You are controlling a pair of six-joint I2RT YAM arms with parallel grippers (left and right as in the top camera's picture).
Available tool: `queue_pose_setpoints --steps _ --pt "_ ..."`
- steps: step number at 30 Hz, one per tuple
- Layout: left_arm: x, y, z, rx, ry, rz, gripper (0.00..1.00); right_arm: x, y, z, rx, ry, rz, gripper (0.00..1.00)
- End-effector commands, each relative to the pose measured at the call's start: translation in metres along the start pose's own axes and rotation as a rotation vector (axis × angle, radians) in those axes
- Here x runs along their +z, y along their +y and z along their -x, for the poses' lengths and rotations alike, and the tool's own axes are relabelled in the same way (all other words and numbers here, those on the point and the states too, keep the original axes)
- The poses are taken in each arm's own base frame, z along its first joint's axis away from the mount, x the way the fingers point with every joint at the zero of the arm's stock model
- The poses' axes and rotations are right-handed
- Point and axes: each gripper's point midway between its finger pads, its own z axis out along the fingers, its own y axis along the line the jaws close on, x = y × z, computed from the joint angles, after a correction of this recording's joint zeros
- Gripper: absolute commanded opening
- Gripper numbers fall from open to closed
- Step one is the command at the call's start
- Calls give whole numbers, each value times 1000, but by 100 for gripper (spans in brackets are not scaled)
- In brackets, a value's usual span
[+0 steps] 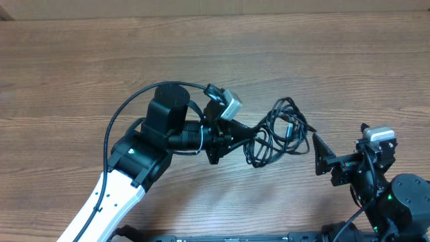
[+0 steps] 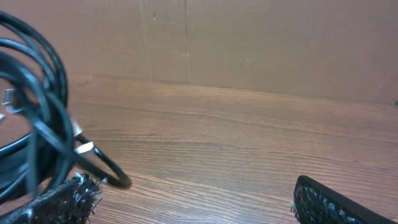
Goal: Untangle cables
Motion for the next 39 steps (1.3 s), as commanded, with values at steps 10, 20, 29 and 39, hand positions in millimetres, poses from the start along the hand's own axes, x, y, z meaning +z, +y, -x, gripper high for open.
queue_pose_setpoints --steps 10,20,29,39 --pt "-7 -24 4 9 -6 -105 4 -5 -2 17 6 -55 -12 100" --pt "-11 -47 -1 23 22 -240 4 -9 -31 31 9 -112 -180 100" --pt "-10 -43 -10 69 41 -221 4 -19 -65 33 23 -122 -391 100" --pt "-9 21 -32 57 114 144 4 -26 -79 33 30 -128 -480 100"
